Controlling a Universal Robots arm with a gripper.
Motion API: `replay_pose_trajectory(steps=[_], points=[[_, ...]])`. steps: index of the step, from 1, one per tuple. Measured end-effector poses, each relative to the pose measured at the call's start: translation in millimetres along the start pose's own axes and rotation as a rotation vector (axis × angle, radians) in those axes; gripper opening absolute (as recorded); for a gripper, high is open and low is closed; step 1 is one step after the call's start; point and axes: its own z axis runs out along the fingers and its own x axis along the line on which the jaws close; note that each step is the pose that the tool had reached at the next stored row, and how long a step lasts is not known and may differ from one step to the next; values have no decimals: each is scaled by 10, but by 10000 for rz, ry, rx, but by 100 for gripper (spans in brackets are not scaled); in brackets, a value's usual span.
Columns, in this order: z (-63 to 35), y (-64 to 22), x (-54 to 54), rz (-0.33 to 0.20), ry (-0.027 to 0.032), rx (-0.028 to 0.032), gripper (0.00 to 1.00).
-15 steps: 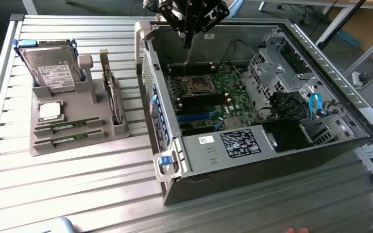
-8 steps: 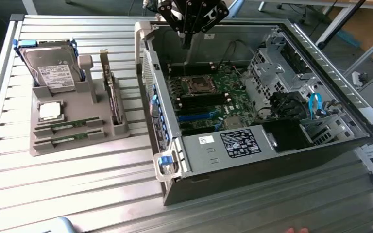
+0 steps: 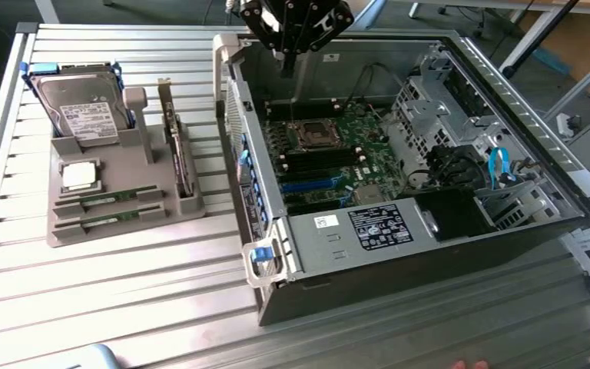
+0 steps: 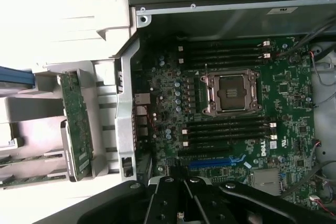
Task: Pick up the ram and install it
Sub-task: 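Reach for the ram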
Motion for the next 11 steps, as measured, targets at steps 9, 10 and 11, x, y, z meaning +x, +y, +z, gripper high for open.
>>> replay_pose_trajectory(steps=[9, 10, 11], points=[[-3, -7, 92, -1, 1, 1, 11], [-3, -8, 105, -2, 1, 1, 11], [-3, -9, 119, -1, 0, 0, 11]])
